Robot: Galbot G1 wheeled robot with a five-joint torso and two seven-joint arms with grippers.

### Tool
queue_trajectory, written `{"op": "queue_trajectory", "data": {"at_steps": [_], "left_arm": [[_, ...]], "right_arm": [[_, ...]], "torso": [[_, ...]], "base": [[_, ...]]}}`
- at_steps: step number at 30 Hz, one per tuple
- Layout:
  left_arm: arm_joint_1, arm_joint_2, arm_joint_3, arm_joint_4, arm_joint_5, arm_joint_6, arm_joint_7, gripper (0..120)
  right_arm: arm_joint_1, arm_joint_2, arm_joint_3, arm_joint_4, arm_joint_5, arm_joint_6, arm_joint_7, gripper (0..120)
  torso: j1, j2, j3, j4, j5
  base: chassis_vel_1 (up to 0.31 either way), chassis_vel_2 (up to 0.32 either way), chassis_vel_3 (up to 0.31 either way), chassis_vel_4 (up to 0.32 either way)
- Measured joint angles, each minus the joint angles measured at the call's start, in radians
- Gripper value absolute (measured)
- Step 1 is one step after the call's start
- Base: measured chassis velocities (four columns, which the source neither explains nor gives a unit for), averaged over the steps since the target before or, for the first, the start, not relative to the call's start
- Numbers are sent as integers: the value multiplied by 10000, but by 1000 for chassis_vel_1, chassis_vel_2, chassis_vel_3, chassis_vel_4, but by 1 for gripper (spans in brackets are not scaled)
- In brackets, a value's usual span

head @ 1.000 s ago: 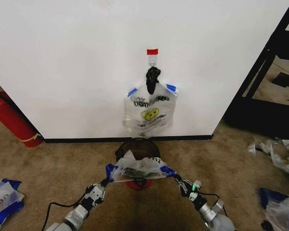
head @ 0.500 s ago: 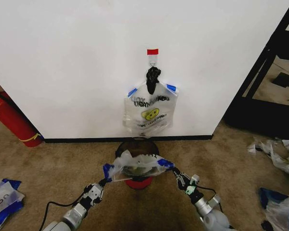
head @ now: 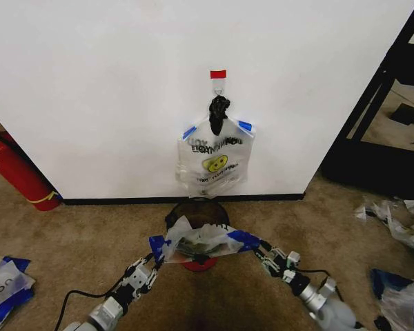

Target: Pick up the garbage bag from the wall and place it over the trash bin.

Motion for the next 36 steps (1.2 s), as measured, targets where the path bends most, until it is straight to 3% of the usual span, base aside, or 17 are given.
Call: {"op": "queue_trajectory", "data": {"at_steps": [4, 8, 12, 15, 20, 28, 33, 36], "left_arm": [[223, 208, -408, -29, 472, -415, 715, 58], [293, 330, -753, -75, 878, -765, 1546, 77], [236, 336, -871, -280, 915, -736, 1506, 86], [398, 345, -1211, -839, 986, -219, 1011, 98], [463, 516, -1392, -1303, 744, 166, 712, 100], [681, 1157, -1647, -2426, -605, 290, 2284, 100], [429, 1466, -2138, -2126, -729, 500, 3695, 100], [372, 1533, -2198, -1882, -722, 573, 3674, 100]], "right_arm": [[-163, -219, 646, -114, -513, -220, -1262, 69], [-214, -281, 1172, -91, -836, -226, -1997, 88], [-379, -286, 1348, 336, -683, -103, -2074, 97], [-658, -284, 1530, 1267, -679, 69, -2005, 100], [-510, -159, 1125, 1960, -1100, 449, -1193, 100], [990, -8, 248, 1989, -1408, 77, -685, 100], [1728, -30, 66, 1696, -1702, -514, -1314, 100], [1801, -59, 56, 1668, -1776, -673, -1520, 100]], "torso": [[0, 0, 0, -11, 0], [0, 1, 0, -1, 0], [0, 1, 0, -5, 0], [0, 1, 0, -8, -1], [0, 1, 0, -5, 0], [1, 1, 1, -2, -1], [1, 1, 1, -4, -1], [1, 1, 1, -10, -3]], "base": [[0, 0, 0, 0], [0, 0, 0, 0], [0, 0, 0, 0], [0, 0, 0, 0], [0, 0, 0, 0], [0, 0, 0, 0], [0, 0, 0, 0], [0, 0, 0, 0]]}}
